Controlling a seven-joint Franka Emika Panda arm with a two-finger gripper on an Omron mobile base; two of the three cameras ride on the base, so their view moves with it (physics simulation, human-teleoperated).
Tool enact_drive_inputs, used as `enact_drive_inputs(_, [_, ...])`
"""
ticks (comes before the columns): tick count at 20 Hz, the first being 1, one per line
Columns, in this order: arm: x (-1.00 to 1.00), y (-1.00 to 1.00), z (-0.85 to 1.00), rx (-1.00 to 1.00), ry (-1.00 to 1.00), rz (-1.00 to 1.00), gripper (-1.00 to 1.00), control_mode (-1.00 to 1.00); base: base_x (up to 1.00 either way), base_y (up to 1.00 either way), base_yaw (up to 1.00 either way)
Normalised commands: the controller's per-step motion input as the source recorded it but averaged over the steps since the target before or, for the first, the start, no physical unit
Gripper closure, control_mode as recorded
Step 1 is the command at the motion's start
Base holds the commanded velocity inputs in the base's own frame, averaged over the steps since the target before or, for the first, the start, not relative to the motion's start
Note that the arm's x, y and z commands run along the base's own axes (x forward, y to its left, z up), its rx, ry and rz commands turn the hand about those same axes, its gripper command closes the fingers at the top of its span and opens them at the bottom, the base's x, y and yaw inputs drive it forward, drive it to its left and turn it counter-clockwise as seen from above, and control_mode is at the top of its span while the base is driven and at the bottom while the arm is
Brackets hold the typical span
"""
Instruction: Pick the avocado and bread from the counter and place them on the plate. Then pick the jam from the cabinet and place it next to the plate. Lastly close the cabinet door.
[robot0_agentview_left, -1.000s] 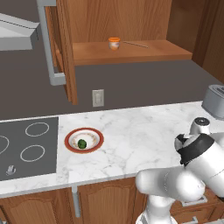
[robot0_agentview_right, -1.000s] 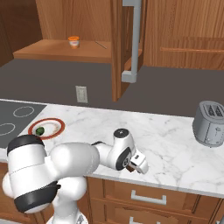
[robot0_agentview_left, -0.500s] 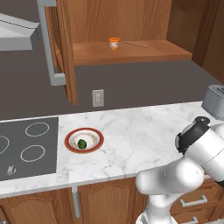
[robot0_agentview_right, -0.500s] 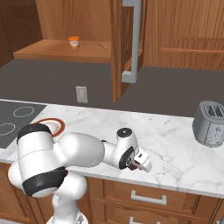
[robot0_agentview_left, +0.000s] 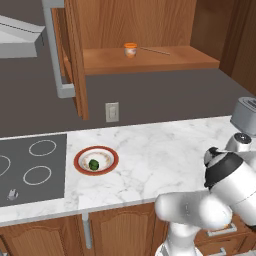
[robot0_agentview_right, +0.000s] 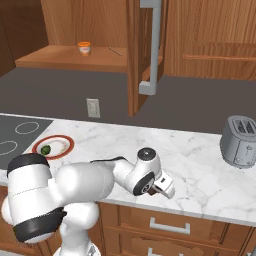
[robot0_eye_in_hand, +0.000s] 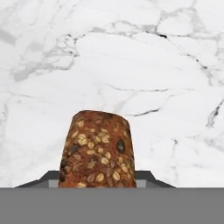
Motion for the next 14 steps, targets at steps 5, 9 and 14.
enact_drive_inputs(5, [-0.43,0.87,0.19,-0.02,-0.10,0.08,1.00,-1.00,0.00,0.00,0.00])
enact_drive_inputs(9, [-0.04,1.00,0.36,-0.03,-0.04,0.24,1.00,-1.00,0.00,0.00,0.00])
enact_drive_inputs(14, [0.00,0.87,0.50,-0.03,-0.02,0.32,1.00,-1.00,0.00,0.00,0.00])
